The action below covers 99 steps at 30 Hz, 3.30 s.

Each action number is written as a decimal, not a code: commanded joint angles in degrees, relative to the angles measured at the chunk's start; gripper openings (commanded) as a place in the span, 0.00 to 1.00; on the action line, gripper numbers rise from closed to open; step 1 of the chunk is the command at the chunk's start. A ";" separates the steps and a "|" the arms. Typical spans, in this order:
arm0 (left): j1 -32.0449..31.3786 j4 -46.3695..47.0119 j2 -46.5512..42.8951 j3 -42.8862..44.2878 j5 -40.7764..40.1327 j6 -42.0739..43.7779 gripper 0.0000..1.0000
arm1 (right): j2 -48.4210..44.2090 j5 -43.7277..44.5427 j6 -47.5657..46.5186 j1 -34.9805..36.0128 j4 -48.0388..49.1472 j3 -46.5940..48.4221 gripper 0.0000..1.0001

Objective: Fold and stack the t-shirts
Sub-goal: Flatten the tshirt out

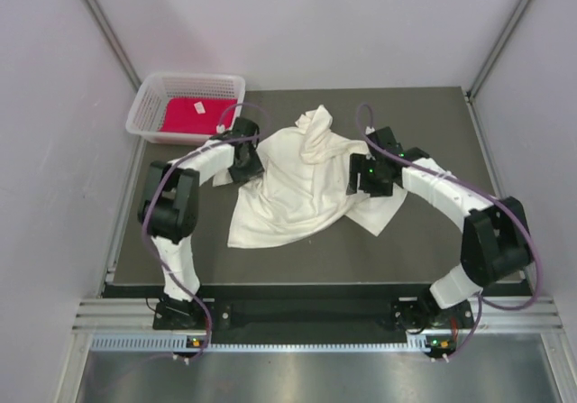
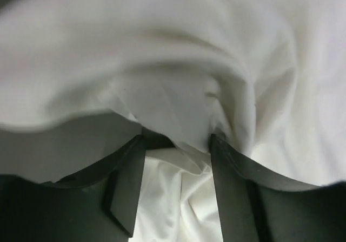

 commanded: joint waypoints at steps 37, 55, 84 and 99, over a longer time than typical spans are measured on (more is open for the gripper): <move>-2.13 -13.32 -57.13 -52.95 5.43 -33.71 0.47 | -30.66 -6.63 14.71 -10.55 9.45 -35.00 0.35; -1.86 -12.08 -54.04 -49.26 4.45 -33.27 0.45 | -28.47 -10.33 11.27 -15.92 9.97 -35.18 0.34; -1.42 -13.14 -44.64 -48.46 4.10 -39.51 0.43 | -28.82 -8.66 14.17 -16.80 9.62 -34.21 0.34; -0.55 -7.87 -44.47 -53.03 7.70 -37.23 0.13 | -24.78 -12.51 21.55 -17.59 15.59 -37.90 0.34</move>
